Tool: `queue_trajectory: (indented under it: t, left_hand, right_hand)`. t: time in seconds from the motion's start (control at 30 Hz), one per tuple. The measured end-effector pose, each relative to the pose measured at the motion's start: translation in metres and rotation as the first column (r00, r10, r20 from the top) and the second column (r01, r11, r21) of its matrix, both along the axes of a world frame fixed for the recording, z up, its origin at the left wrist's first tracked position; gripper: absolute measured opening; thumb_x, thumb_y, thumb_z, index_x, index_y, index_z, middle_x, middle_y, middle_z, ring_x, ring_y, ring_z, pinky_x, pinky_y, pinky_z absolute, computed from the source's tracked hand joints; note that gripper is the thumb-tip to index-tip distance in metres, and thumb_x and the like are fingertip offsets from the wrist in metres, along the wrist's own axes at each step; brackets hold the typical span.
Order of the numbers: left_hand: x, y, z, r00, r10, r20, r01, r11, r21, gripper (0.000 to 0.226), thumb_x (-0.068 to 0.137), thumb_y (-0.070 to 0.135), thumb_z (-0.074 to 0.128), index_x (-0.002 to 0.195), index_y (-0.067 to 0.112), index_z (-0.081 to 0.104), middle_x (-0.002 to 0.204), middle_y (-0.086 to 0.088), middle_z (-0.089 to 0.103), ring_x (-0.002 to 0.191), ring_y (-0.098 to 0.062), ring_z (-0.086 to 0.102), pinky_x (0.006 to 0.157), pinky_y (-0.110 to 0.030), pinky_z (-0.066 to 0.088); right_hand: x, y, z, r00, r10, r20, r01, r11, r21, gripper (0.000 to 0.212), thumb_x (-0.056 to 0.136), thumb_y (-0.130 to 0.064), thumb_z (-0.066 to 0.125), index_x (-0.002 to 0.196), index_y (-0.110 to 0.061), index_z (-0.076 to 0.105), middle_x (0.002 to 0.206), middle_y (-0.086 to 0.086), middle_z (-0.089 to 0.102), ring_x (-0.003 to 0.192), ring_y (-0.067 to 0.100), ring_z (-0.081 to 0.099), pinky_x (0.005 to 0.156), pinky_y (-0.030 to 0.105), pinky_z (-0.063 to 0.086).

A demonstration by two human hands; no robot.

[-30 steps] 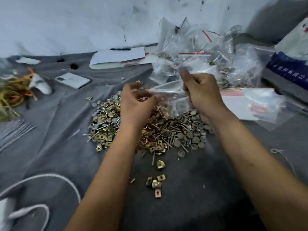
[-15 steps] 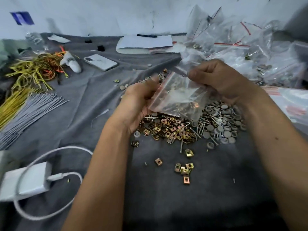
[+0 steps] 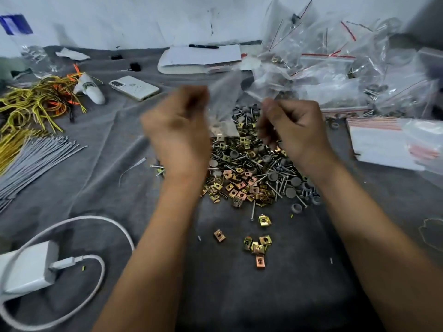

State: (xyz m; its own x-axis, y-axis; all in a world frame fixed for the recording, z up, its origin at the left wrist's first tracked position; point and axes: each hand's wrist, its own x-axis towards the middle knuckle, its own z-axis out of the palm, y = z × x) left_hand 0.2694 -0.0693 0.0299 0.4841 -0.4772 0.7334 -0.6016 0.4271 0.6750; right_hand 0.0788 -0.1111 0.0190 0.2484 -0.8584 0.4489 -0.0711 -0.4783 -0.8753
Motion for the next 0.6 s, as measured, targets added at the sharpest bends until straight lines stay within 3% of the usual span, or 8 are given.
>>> queue_trajectory:
  t: [0.1, 0.23, 0.33, 0.47, 0.6]
  left_hand:
    - [-0.036, 0.007, -0.013, 0.936, -0.085, 0.341, 0.061, 0.995, 0.082, 0.006, 0.088, 0.004, 0.075, 0.086, 0.006, 0.08, 0.082, -0.005, 0.078, 0.078, -0.025, 0.072, 0.067, -0.042, 0.057]
    - [-0.047, 0.007, -0.025, 0.854, -0.031, 0.519, -0.054, 0.987, 0.149, 0.008, 0.088, 0.004, 0.073, 0.081, 0.005, 0.075, 0.088, -0.005, 0.074, 0.095, -0.031, 0.065, 0.065, -0.046, 0.052]
    - [-0.043, 0.004, -0.03, 0.833, -0.052, 0.551, -0.047, 0.985, 0.164, 0.005, 0.087, 0.008, 0.075, 0.084, 0.005, 0.073, 0.09, -0.006, 0.071, 0.096, -0.032, 0.06, 0.071, -0.042, 0.049]
    - [-0.043, 0.0, -0.036, 0.857, -0.196, 0.476, 0.085, 0.965, 0.246, 0.017, 0.086, 0.017, 0.08, 0.097, 0.005, 0.075, 0.096, -0.009, 0.07, 0.097, -0.031, 0.059, 0.085, -0.03, 0.042]
    - [-0.045, -0.002, -0.038, 0.892, -0.274, 0.359, 0.177, 0.944, 0.28, 0.019, 0.086, 0.021, 0.083, 0.097, 0.007, 0.079, 0.093, -0.006, 0.074, 0.089, -0.023, 0.063, 0.08, -0.026, 0.043]
  right_hand:
    - [0.012, 0.006, -0.003, 0.997, 0.006, 0.081, -0.024, 0.975, 0.219, 0.036, 0.098, -0.044, 0.063, 0.084, -0.012, 0.074, 0.074, 0.011, 0.072, 0.053, 0.027, 0.059, 0.036, 0.023, 0.037]
    - [0.006, -0.002, -0.008, 0.995, -0.034, 0.098, -0.009, 0.914, 0.406, 0.023, 0.1, -0.016, 0.065, 0.078, -0.014, 0.072, 0.07, 0.006, 0.069, 0.055, 0.018, 0.059, 0.037, 0.018, 0.034]
    - [0.001, -0.004, -0.01, 0.993, 0.01, 0.114, -0.061, 0.884, 0.463, 0.02, 0.099, -0.009, 0.064, 0.081, -0.011, 0.072, 0.068, 0.002, 0.067, 0.057, 0.013, 0.057, 0.038, 0.018, 0.034]
    - [-0.003, -0.009, -0.012, 0.994, -0.026, 0.107, -0.019, 0.917, 0.399, 0.014, 0.099, -0.007, 0.064, 0.088, 0.0, 0.07, 0.058, 0.005, 0.047, 0.045, 0.008, 0.036, 0.036, 0.017, 0.025]
    - [-0.003, -0.006, -0.012, 0.997, -0.036, 0.067, 0.013, 0.947, 0.321, 0.021, 0.097, -0.014, 0.068, 0.077, -0.009, 0.072, 0.051, -0.002, 0.048, 0.039, 0.006, 0.031, 0.037, 0.017, 0.024]
